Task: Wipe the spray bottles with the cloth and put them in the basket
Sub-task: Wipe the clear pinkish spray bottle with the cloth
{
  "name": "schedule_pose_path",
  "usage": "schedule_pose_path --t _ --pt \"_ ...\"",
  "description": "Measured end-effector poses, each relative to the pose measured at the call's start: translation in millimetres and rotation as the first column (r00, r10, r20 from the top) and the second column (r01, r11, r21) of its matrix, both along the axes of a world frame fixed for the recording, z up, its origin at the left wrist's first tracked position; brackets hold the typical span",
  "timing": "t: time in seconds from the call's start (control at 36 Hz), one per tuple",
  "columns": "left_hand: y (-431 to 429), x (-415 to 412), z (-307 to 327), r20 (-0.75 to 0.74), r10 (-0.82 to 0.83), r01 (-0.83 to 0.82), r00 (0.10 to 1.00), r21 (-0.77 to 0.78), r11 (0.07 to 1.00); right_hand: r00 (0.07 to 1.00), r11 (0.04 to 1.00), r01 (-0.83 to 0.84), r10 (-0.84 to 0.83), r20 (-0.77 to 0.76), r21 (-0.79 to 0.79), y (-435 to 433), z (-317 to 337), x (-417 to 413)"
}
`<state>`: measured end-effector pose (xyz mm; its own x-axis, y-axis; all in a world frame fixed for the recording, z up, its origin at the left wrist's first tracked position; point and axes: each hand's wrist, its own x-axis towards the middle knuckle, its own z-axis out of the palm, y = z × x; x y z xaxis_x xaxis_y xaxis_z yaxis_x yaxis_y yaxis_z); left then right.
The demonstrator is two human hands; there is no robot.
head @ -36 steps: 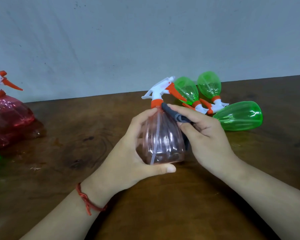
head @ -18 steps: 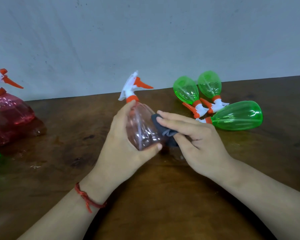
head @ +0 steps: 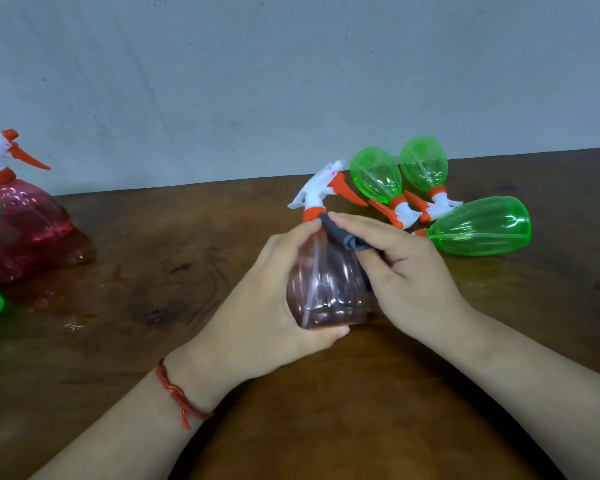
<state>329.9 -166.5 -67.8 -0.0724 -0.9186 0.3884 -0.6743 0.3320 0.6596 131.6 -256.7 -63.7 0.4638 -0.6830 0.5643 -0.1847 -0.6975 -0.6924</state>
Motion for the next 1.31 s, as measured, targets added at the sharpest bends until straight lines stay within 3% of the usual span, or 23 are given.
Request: schedule_pose_path --t 0.11,0.33,0.64,0.75,0.86,0.92,1.17,1.31 --pt "0.1 -2.4 -2.1 -0.037 -0.015 0.015 0.999 -0.002 1.0 0.999 0.998 -0.023 0.02 0.049 0.059 0.8 3.8 -1.0" --pt "-8.0 13.6 1.3 -0.226 0.217 -0.219 0.95 0.014 0.976 0.997 0.995 -0.063 0.06 -0.048 -0.079 6.4 -0.7 -0.2" --pt "-7.9 6.6 1.2 -0.331 0.319 -0.307 0.888 0.092 0.947 0.994 0.989 -0.091 0.082 -0.075 -0.121 5.1 0.3 -1.7" --pt "-3.5 0.0 2.5 -0.274 0.218 -0.205 0.937 0.076 0.976 0.997 0.998 -0.045 0.042 -0.064 -0.047 2.5 -3.0 0.4" --pt "2.2 -7.7 0.1 -0.136 0.058 -0.05 0.989 0.067 0.996 0.994 0.959 -0.068 0.041 0.103 0.277 -1.3 4.4 -0.3" --pt "4.2 -9.3 2.5 -0.046 0.021 -0.017 0.999 0.081 0.997 0.991 0.934 -0.084 0.043 0.126 0.347 -2.2 7.9 -2.1" --pt "2.3 -1.7 11.7 0.093 0.009 -0.018 0.996 0.098 0.995 0.98 0.9 -0.099 0.014 0.2 0.424 -1.4 9.2 -1.6" --pt "5.5 -5.1 7.6 0.031 0.029 -0.031 0.999 0.066 0.997 0.977 0.906 -0.109 0.021 0.214 0.409 -2.9 4.5 0.5"
